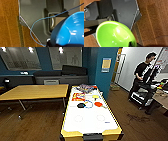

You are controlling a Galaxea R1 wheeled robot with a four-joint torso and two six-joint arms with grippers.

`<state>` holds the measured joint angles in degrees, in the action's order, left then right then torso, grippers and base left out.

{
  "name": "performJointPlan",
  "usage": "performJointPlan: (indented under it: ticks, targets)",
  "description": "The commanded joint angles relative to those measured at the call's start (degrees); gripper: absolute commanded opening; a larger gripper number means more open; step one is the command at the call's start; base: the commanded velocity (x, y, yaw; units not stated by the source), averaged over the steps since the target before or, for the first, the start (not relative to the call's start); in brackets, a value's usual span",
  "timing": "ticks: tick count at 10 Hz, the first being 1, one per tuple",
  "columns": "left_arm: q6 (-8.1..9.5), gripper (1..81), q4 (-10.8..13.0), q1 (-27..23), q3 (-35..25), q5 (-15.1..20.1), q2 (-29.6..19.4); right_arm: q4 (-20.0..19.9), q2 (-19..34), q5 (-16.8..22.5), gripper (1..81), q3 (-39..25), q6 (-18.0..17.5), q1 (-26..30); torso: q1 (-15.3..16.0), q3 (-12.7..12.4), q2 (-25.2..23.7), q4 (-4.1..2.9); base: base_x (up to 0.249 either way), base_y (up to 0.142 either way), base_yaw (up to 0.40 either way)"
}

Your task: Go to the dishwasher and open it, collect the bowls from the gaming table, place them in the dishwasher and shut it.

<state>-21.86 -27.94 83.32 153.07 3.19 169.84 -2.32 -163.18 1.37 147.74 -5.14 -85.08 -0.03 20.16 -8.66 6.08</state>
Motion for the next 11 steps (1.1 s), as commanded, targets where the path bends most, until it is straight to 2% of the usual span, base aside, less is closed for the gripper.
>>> performJointPlan:
  ticks: [1,2,5,11]
  targets:
    - [-0.03,1.0,-1.33,-1.54,-5.76,3.49,-3.27,0.56,2.13,3.47,1.0,-2.20,0.22,1.62,0.03,0.00,0.00,-0.02,-0.076,0.000,0.000]
    - [-0.03,1.0,-2.20,-1.54,-9.77,3.23,-6.06,0.56,3.53,3.47,1.0,-4.29,0.22,1.62,0.03,0.00,0.00,0.00,-0.076,0.000,0.000]
    - [-0.03,1.0,-2.65,-1.10,-10.77,2.69,-9.16,0.56,6.79,3.12,1.0,-8.79,0.22,1.61,0.03,0.00,0.00,0.00,-0.076,0.000,0.000]
    - [-0.11,1.0,-2.38,-0.83,-10.77,2.69,-8.28,0.91,5.83,3.12,1.0,-8.09,0.31,1.52,0.03,0.00,0.00,-0.02,-0.096,0.000,0.000]
